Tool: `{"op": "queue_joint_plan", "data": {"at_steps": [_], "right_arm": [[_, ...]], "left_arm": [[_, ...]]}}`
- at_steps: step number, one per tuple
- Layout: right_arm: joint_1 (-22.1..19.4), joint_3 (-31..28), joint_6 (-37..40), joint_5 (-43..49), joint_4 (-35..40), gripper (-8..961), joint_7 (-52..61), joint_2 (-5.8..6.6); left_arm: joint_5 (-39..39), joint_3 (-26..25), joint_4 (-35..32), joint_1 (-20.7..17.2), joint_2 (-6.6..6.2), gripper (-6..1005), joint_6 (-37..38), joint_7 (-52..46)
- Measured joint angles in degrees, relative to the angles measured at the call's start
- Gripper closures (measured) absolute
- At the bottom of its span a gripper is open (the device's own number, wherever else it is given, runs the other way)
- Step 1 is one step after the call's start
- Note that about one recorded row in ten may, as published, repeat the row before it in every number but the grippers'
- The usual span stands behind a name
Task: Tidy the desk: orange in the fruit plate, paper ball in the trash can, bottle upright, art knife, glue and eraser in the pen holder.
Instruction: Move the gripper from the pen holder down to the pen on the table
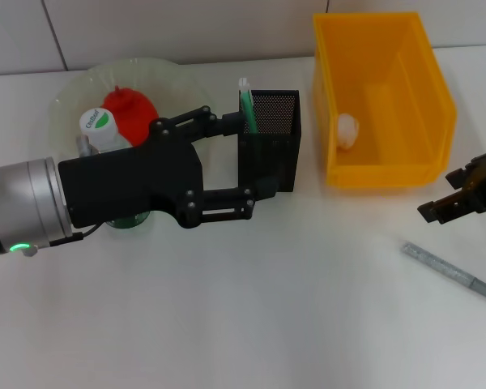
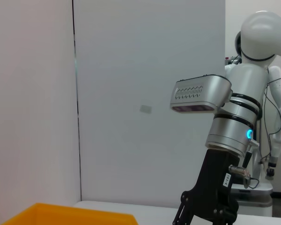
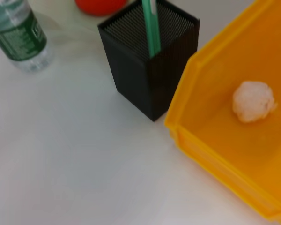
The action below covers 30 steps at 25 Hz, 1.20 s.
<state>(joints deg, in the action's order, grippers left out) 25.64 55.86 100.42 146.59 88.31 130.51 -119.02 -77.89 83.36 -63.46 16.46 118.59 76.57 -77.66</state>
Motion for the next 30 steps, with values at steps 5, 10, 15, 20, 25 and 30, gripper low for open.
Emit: {"op": "queue_joint_plan", "data": {"at_steps": [5,10,15,20,25,30], "right_arm": [[0.4,1.2,0.3,1.4,-0.1,194,1.3,0.0],[0.3,1.3,0.6,1.4,-0.8,194,1.4,-0.13],[0.5,1.4,0.5,1.6,-3.1,194,1.4,-0.09],[1.0,1.9,0.7,4.1,-3.9,194,1.5,-0.08],[1.4,2.8,0.7,5.4,-4.9,194,2.5,-0.07],[2.2,5.1,0.3,8.7,-6.5,194,3.3,-0.2]], "left_arm": [[-0.1,0.1,0.0,-0.1,-0.02,136,0.1,0.4],[-0.5,0.6,0.1,0.1,-0.03,136,0.1,0.4],[-0.7,0.9,0.1,0.3,-0.04,136,0.0,0.4],[-0.8,1.0,-0.7,0.4,-0.11,136,0.0,0.4],[-0.8,1.5,-0.2,0.8,0.01,136,-0.1,1.1],[-0.8,1.6,-0.2,0.8,0.05,136,-0.1,1.2]]}}
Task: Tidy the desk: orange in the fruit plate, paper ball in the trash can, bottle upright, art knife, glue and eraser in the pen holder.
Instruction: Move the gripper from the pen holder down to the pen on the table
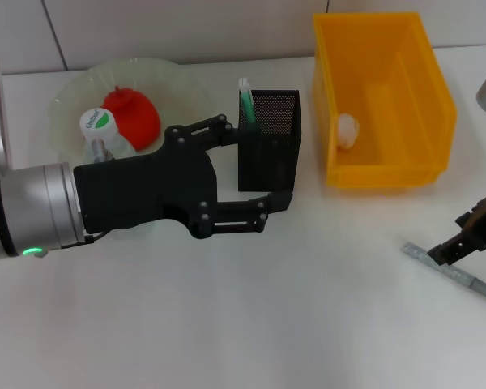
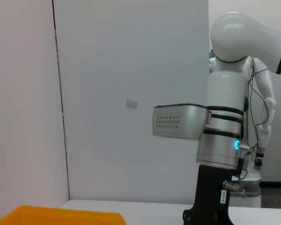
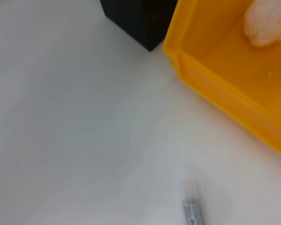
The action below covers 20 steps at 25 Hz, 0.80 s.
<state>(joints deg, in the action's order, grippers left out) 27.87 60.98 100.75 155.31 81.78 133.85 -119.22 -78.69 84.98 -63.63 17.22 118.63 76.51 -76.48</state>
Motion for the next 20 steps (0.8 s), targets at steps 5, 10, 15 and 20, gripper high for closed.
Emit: {"op": "queue_joint_plan", "data": {"at_steps": [5,10,15,20], "right_arm": [[0.0,2.1,-0.5,0.7,-0.6,195,0.3,0.06],[-0.3,4.9,-1.5,1.5,-0.8,195,0.0,0.03],[-0.7,6.9,-2.5,1.7,-0.8,195,-2.0,0.07],[-0.9,8.6,-3.2,1.8,-0.7,195,-3.1,0.0]], "left_arm": [[0.0,0.0,0.0,-0.3,-0.01,136,0.1,0.0],[0.1,0.0,0.0,-0.5,0.05,136,0.1,0.7],[0.3,0.4,0.0,-0.5,0.04,136,0.1,0.7],[0.4,0.7,0.0,-0.5,0.02,136,0.1,0.7]]}}
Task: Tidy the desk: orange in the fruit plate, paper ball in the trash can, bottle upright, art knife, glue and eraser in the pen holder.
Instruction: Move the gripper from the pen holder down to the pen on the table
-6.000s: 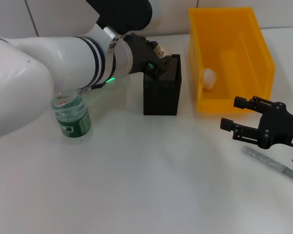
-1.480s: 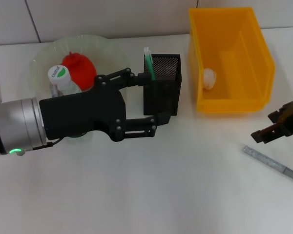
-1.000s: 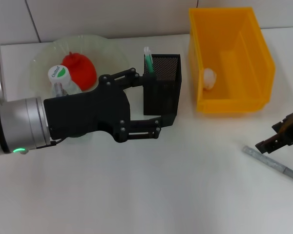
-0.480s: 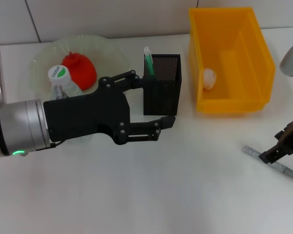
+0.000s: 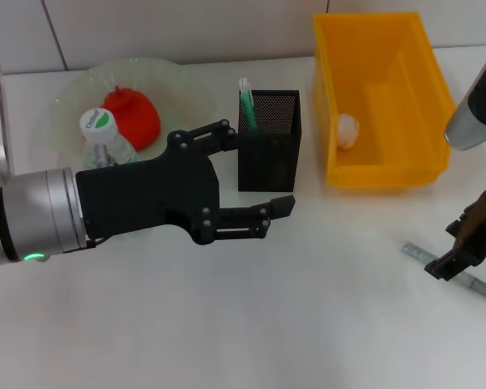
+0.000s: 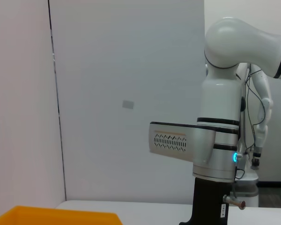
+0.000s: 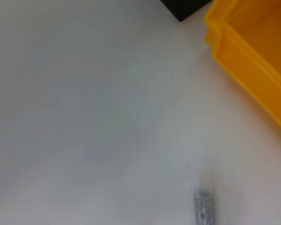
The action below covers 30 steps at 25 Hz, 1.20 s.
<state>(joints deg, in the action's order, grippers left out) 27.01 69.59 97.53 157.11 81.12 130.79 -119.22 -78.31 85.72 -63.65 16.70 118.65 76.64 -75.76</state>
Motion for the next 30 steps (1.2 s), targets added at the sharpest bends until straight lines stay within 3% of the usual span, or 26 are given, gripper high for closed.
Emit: {"op": "queue_joint_plan", "data": {"at_steps": [30], "right_arm": [[-1.2,1.9,-5.5,0.6,-2.6,195,-0.2,-0.14]], "left_arm": [[0.0,0.0,0.0,0.4,0.09,136,-0.3,-0.3]]}}
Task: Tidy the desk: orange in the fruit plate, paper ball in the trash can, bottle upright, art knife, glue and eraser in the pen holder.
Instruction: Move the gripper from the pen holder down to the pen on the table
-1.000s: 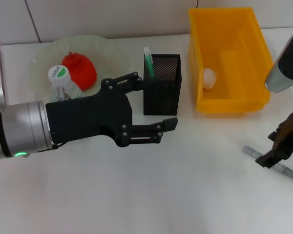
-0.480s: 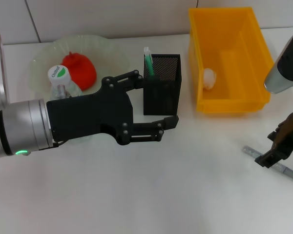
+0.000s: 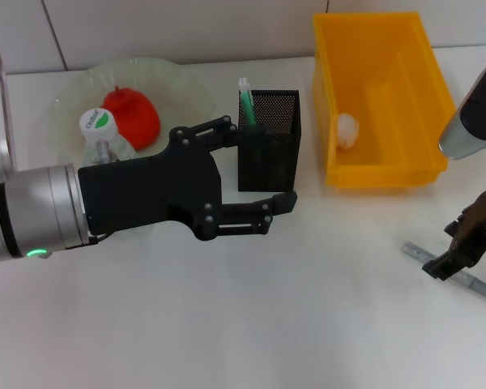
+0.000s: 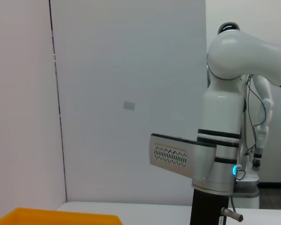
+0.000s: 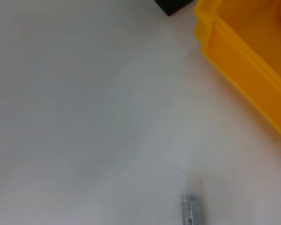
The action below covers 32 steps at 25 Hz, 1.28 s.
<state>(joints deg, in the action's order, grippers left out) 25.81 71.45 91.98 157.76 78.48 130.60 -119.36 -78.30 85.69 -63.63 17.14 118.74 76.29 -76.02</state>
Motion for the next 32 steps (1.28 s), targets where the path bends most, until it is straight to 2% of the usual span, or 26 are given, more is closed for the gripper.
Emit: {"op": "queue_joint_plan", "data": {"at_steps": [32], "right_arm": [[-1.6,-0.8,-0.7,-2.8,-0.4,196,0.0,0.18]], "left_arm": [[0.1,0.6,0.0,0.2,0.0,137,-0.1,-0.1]]}}
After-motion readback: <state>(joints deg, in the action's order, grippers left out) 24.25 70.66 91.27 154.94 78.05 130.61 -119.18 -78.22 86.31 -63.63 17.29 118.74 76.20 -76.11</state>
